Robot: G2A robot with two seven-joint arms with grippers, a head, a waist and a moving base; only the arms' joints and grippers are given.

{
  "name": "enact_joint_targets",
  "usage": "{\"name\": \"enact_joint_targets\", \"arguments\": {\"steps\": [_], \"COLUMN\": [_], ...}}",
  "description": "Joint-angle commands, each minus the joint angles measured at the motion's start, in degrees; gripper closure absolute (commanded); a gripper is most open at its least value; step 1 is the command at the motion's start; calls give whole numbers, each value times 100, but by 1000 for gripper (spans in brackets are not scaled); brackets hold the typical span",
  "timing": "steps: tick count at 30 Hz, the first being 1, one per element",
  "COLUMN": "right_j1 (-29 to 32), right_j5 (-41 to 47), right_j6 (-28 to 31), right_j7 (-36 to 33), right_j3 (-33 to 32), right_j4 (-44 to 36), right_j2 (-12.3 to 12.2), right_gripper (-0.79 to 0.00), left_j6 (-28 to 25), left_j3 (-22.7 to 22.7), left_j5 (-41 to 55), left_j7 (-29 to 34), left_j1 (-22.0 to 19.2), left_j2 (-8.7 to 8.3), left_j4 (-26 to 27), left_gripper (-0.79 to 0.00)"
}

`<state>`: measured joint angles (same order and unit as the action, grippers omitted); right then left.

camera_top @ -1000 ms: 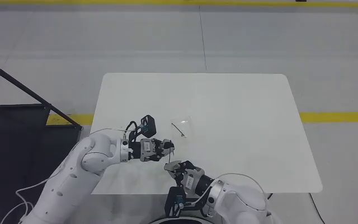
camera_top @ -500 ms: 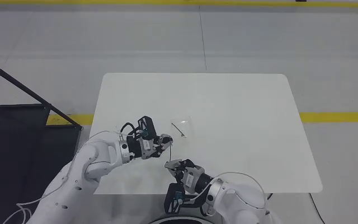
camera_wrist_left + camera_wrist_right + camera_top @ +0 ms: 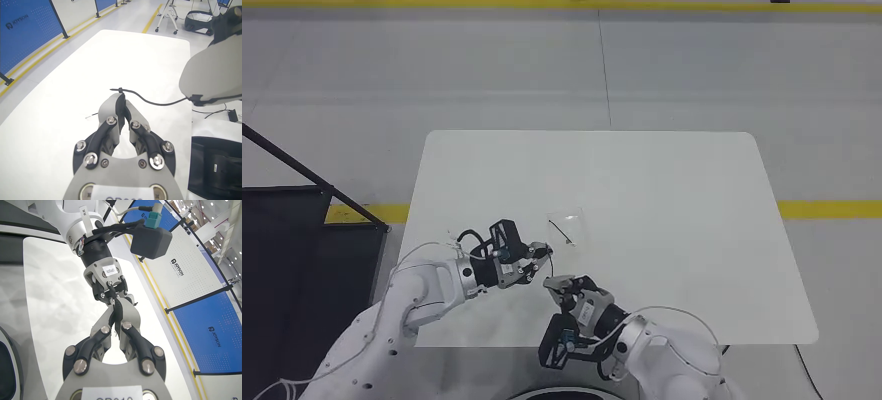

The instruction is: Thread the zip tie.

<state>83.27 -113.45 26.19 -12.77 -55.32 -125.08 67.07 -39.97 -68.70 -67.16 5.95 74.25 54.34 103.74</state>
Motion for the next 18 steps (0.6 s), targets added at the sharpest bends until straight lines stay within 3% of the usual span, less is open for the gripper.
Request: {"name": "enact_joint_targets", "arguments": {"steps": [1, 18], "right_j1": [10, 136], "right_j5": [23, 9], "right_j6": [-77, -737], "right_j7": [2, 125], "right_j3": [-5, -84], "right_j4": [1, 1], "right_j2": [6, 42], "right_gripper": [0, 0], "left_j6": [30, 111], "left_j3": [-4, 120], "left_j5": [-127, -649], "left_j7": [-63, -187], "left_j1": [4, 112], "left_j2": [3, 38], "left_j4": [5, 120], "left_gripper": [0, 0]}}
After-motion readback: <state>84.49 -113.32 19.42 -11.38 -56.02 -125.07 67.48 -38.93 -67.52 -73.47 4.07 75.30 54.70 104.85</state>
